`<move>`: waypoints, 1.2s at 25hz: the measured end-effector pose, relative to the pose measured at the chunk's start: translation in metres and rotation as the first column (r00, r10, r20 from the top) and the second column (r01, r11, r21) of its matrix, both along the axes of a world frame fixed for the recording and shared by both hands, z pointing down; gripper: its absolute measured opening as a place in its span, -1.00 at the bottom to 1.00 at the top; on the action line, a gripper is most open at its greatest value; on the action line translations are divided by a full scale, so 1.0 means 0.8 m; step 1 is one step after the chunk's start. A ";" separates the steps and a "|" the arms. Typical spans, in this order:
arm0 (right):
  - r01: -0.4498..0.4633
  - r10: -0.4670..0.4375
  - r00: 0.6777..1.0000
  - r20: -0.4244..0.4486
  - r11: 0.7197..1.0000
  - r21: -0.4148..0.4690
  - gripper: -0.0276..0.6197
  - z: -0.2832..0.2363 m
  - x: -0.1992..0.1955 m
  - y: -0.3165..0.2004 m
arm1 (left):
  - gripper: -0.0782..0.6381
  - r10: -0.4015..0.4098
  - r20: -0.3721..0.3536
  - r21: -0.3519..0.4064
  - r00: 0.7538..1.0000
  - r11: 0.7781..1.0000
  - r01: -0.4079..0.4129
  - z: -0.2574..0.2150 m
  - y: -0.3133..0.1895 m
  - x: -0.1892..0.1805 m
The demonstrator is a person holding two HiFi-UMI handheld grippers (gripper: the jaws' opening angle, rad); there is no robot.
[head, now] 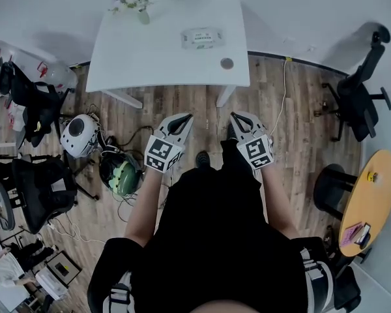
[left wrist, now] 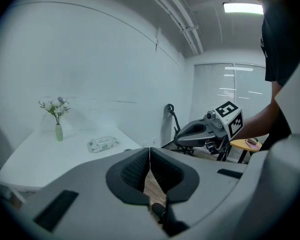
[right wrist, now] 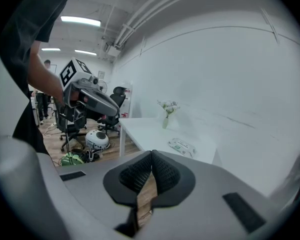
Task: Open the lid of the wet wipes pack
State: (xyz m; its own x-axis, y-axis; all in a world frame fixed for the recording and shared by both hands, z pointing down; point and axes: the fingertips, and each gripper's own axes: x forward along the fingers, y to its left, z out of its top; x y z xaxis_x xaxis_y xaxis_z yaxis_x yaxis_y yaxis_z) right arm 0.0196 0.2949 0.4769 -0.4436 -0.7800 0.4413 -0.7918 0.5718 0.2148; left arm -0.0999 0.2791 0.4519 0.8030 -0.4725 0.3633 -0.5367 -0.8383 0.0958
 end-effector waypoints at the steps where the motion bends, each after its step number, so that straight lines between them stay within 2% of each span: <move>1: 0.007 -0.007 1.000 0.005 1.000 -0.001 -0.86 0.001 0.003 -0.006 | -0.72 -0.007 0.001 0.001 1.000 1.000 0.007 0.001 -0.004 0.002; 6: 0.027 -0.026 0.997 0.072 1.000 -0.015 -0.87 -0.004 0.015 -0.054 | -0.72 -0.070 -0.004 0.010 0.998 0.997 0.070 -0.001 -0.042 0.002; 18: 0.167 -0.166 0.986 0.032 0.986 -0.030 -0.86 -0.006 0.063 -0.195 | -0.72 -0.197 -0.011 -0.017 0.980 0.980 0.197 0.001 -0.162 0.054; 24: 0.254 -0.253 0.967 0.029 0.966 -0.054 -0.86 0.004 0.089 -0.252 | -0.72 -0.295 -0.009 -0.033 0.955 0.955 0.295 0.007 -0.205 0.077; 30: 0.360 -0.360 0.933 0.023 0.931 -0.059 -0.86 0.010 0.099 -0.297 | -0.72 -0.398 -0.003 -0.031 0.917 0.917 0.398 0.007 -0.237 0.088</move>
